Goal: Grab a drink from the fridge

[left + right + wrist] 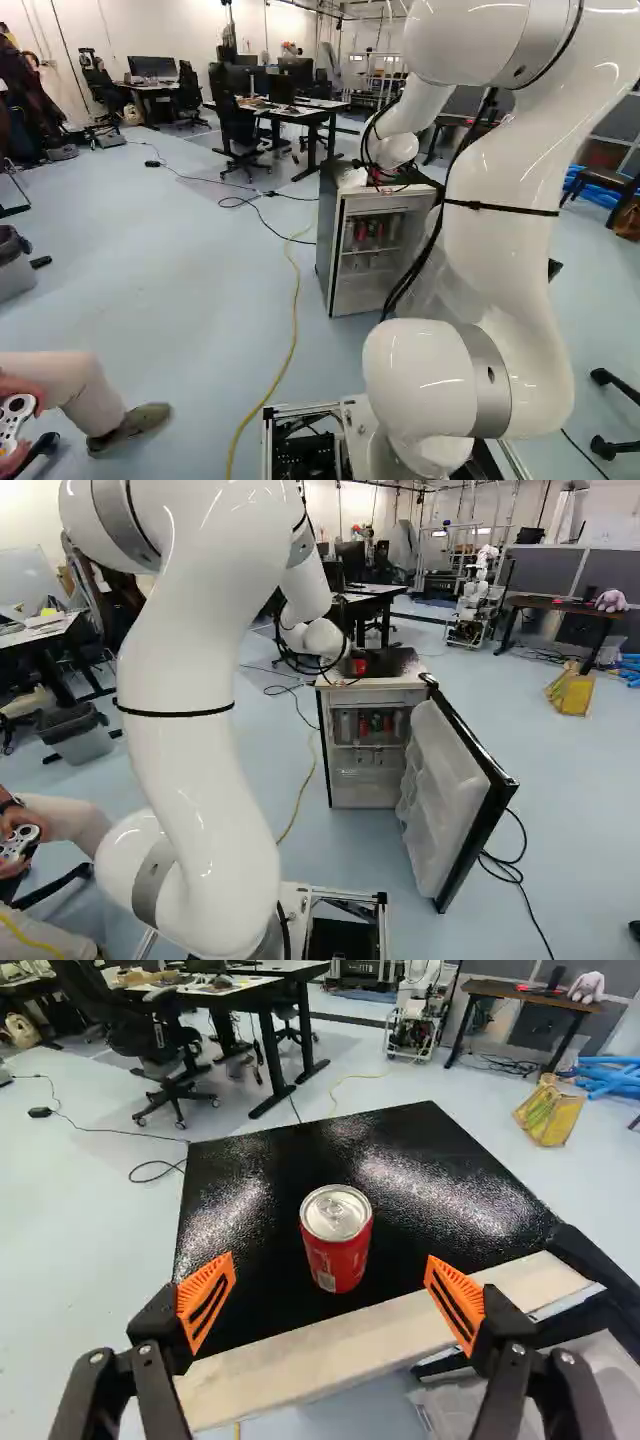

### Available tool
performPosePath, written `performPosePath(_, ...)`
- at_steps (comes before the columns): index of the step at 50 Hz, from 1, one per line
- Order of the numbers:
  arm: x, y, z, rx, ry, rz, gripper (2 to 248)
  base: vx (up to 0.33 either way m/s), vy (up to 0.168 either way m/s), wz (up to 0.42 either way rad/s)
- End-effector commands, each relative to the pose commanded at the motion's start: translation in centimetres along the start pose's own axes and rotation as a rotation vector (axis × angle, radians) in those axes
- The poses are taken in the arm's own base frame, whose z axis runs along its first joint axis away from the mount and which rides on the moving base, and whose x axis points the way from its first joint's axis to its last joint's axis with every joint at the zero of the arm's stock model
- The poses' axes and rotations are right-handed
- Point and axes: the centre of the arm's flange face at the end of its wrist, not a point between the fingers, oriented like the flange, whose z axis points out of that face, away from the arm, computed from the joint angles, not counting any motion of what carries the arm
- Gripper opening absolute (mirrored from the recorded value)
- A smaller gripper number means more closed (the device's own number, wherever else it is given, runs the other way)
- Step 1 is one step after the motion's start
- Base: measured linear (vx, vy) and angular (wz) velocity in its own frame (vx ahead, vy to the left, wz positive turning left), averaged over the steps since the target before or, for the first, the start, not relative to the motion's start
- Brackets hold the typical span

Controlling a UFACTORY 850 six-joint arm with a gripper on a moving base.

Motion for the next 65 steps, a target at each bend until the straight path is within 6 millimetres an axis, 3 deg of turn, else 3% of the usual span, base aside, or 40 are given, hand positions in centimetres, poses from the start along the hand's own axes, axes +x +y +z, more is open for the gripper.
performPosePath(37, -2.9, -0.5, -6.0, 0.009, -0.029, -0.006, 247, 0.000, 0.000, 0.000)
performPosePath(65, -4.5, 3.3, -9.8, -0.073, -0.088, 0.090, 247, 0.000, 0.000, 0.000)
